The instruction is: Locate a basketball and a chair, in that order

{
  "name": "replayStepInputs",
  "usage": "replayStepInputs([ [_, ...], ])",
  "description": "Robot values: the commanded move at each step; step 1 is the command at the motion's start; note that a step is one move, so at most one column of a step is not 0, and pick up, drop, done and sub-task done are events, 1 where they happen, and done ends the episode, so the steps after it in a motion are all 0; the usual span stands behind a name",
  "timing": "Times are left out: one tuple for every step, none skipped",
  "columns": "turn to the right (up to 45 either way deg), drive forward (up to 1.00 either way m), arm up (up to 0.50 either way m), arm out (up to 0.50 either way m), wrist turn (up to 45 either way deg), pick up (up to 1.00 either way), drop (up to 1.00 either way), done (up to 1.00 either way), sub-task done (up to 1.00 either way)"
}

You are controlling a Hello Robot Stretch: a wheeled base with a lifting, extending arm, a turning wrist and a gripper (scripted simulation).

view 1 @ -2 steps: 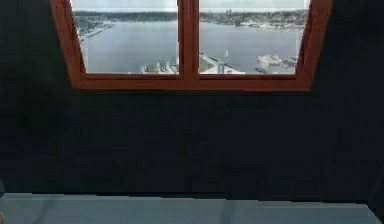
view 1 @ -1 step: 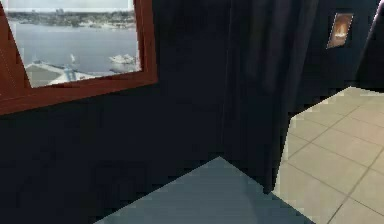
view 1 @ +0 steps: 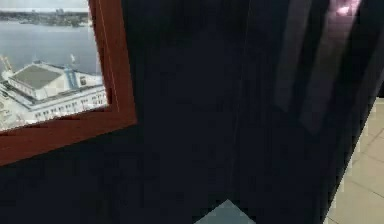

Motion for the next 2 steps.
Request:
replayStepInputs([
  [45.0, 0.00, 0.00, 0.00, 0.0, 0.00, 0.00, 0.00, 0.00],
  [18.0, 0.00, 0.00, 0.00, 0.0, 0.00, 0.00, 0.00, 0.00],
])
